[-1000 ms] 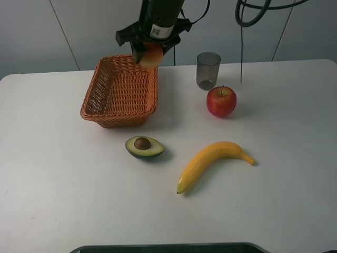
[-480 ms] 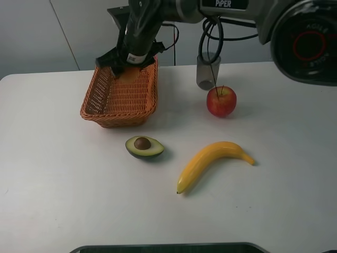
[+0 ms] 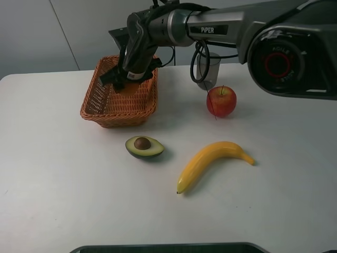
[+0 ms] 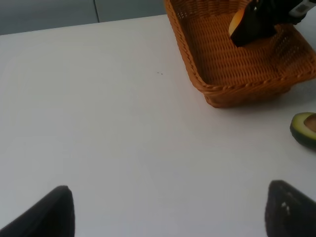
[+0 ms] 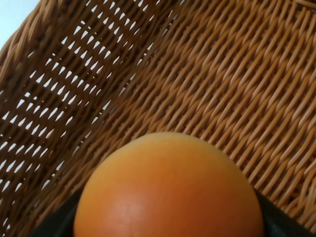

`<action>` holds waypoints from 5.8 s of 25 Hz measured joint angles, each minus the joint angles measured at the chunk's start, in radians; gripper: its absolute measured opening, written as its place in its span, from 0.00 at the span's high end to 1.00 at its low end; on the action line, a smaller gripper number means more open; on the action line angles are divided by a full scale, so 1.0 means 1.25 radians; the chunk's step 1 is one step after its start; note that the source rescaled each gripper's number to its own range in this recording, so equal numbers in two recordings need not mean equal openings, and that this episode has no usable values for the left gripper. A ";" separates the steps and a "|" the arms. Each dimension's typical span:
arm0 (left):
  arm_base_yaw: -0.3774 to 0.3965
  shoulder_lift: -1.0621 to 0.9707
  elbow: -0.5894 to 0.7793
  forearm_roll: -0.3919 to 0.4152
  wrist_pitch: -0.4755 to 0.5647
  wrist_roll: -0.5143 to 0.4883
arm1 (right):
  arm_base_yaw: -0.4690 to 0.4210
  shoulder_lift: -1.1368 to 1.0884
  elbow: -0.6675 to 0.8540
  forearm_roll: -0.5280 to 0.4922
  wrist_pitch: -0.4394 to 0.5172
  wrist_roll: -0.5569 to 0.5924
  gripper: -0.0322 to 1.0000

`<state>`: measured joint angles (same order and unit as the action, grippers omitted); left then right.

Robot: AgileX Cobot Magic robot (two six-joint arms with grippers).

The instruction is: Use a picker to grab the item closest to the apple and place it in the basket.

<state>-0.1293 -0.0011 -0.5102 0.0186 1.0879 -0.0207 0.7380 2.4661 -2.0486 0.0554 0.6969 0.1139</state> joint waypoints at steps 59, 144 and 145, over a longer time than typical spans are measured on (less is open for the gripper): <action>0.000 0.000 0.000 0.000 0.000 0.000 | -0.665 -1.030 0.898 0.004 0.220 -0.074 0.00; 0.000 0.000 0.000 0.000 0.000 0.002 | -0.631 -1.974 1.228 0.049 0.321 -0.196 0.00; 0.000 0.000 0.000 0.000 0.000 0.002 | -0.631 -1.974 1.228 0.049 0.321 -0.196 0.00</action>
